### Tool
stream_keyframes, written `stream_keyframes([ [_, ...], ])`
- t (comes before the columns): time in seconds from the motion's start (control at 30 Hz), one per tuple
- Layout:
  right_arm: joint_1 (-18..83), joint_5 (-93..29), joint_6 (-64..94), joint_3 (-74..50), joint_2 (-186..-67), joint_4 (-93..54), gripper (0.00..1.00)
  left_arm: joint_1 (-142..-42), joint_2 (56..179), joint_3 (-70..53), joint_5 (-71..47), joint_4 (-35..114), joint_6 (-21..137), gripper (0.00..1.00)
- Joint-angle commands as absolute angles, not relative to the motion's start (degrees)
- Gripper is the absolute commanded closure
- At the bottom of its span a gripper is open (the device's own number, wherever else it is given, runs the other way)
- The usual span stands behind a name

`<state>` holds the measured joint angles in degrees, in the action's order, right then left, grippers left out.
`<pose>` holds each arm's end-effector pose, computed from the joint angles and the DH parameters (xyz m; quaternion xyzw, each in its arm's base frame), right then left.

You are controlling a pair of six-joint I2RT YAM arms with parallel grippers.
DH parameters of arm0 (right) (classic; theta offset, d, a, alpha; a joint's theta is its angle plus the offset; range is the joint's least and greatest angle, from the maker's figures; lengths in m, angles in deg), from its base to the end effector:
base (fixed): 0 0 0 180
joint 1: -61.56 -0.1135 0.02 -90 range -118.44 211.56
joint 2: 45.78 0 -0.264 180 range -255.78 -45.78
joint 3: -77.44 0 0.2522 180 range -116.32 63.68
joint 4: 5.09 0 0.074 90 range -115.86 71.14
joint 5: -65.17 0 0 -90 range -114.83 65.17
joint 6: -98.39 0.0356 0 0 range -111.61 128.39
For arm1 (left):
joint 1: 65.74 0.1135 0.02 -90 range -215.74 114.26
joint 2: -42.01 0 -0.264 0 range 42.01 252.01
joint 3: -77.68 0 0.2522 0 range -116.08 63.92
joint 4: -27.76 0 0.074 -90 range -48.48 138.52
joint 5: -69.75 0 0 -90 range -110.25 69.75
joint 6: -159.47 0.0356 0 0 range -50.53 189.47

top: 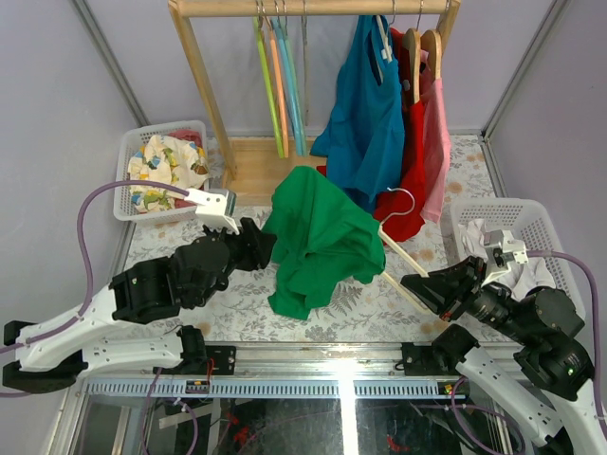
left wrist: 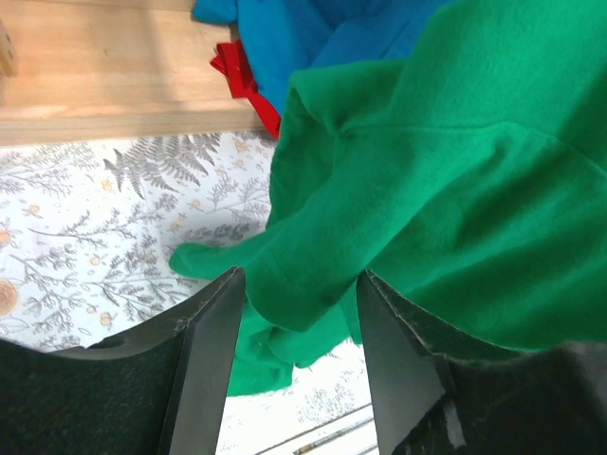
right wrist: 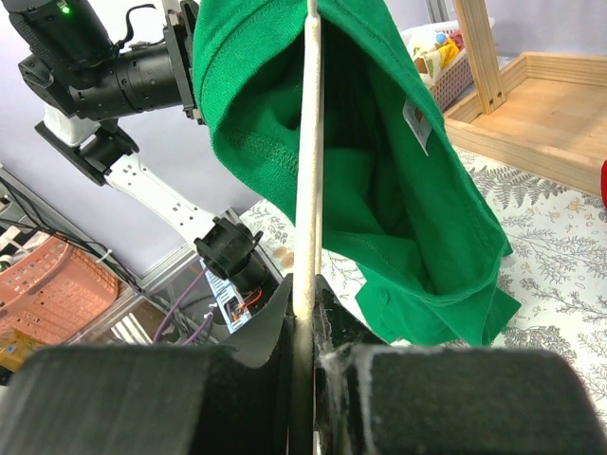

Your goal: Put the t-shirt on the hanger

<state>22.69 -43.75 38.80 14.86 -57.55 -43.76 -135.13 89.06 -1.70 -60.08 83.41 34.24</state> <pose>0.0131 0.0254 0.3855 -0.1732 0.6087 0.5211 0.5726 0.0728 -0.1289 0.4015 0.0517 0.8058 -0.2349 0.5411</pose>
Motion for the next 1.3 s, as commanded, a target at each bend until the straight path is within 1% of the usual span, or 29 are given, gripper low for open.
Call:
stream_keyframes([
  [0.0, 22.8, -43.4, 38.3, 11.2, -57.5, -37.1, 1.0, -135.4, 89.2, -1.8, -67.4, 76.2, 38.2, 0.56],
  [0.17, 22.8, -43.1, 37.7, 10.4, -57.8, -37.6, 1.0, -135.4, 89.7, -4.1, -69.1, 74.8, 40.2, 0.93],
  [0.2, 22.8, -43.1, 37.6, 10.3, -57.8, -37.7, 1.0, -135.4, 89.7, -4.9, -68.9, 74.8, 40.6, 0.98],
  [0.23, 22.8, -43.1, 37.6, 10.3, -57.8, -37.8, 1.0, -135.4, 89.8, -5.6, -68.6, 74.8, 40.7, 1.0],
  [0.37, 22.8, -42.7, 37.7, 10.2, -57.2, -38.6, 1.0, -135.4, 89.9, -9.2, -66.6, 75.0, 41.7, 1.0],
  [0.67, 22.8, -41.8, 37.4, 11.1, -55.1, -41.1, 1.0, -135.4, 92.9, -23.6, -64.2, 74.3, 45.7, 1.0],
  [0.87, 22.8, -42.3, 37.6, 11.6, -53.7, -42.7, 1.0, -135.4, 96.2, -29.7, -64.7, 66.7, 51.8, 1.0],
  [1.03, 22.8, -43.9, 38.3, 13.7, -52.5, -42.4, 1.0, -135.4, 100.3, -34.2, -62.6, 61.0, 56.1, 1.0],
  [1.27, 22.8, -46.4, 38.7, 17.0, -50.1, -41.6, 1.0, -135.4, 101.8, -36.4, -61.2, 52.0, 58.5, 1.0],
])
